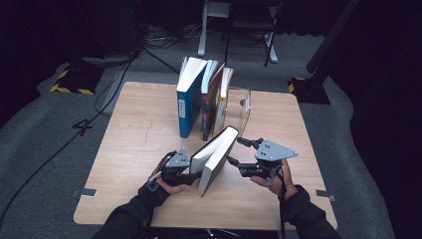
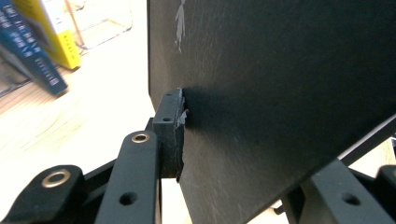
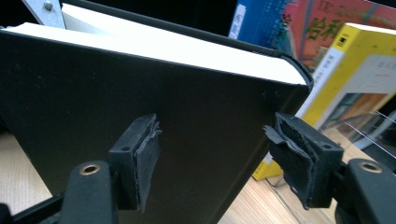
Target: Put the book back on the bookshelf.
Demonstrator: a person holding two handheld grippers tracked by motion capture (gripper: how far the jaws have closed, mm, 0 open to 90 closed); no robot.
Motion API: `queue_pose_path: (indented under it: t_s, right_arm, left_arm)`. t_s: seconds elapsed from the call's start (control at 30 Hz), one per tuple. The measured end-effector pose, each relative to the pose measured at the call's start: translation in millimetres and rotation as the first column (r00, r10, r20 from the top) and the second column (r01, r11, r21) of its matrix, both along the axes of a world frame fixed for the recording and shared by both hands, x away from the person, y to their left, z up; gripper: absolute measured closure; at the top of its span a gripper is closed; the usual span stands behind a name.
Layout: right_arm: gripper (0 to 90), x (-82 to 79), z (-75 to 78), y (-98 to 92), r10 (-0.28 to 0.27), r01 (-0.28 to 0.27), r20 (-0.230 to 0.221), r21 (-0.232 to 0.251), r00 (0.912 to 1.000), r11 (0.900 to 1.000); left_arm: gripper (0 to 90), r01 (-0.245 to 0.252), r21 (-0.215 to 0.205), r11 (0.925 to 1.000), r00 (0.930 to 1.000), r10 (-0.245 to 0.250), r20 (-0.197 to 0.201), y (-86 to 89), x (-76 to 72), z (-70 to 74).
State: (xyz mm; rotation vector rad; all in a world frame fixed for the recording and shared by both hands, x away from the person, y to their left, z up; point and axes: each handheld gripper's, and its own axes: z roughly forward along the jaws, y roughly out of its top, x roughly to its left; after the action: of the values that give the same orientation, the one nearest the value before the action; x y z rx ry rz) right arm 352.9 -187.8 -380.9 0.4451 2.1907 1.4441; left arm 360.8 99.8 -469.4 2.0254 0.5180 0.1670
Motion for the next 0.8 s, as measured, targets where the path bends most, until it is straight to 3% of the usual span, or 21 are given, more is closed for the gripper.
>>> queue_pose_path:
  t_s: [0.27,0.47,0.6,0.63,0.8]
  right_arm:
    - [30.4,0.5,-4.7,-16.0,-0.047,0.047,0.002,0.02,0.9989,0.999]
    - [32.1,-2.2,-11.1,-15.0,-0.072,0.072,0.01,0.013,0.9974,0.997]
    - [32.7,-3.9,-16.8,-13.0,-0.074,0.074,0.008,0.002,0.9972,0.997]
    - [32.7,-4.1,-17.7,-12.7,-0.075,0.075,0.007,0.002,0.9972,0.997]
    - [32.7,-4.2,-23.2,-11.3,-0.079,0.079,0.006,-0.008,0.9969,0.997]
  left_arm:
    - [62.5,0.011,-0.009,0.9999,0.9999,-0.011,-0.008,-16.6,7.1,-0.7]
    - [61.6,0.004,0.004,1.0,0.9997,-0.004,0.023,-14.7,2.4,2.2]
    - [52.7,-0.014,0.023,0.9996,0.9994,0.013,0.032,-5.3,-7.4,4.1]
    - [51.0,-0.014,0.044,0.9989,0.999,0.012,0.042,-1.5,-11.0,4.1]
    - [39.6,-0.022,0.06,0.9979,0.9996,0.021,0.019,5.8,-25.3,1.2]
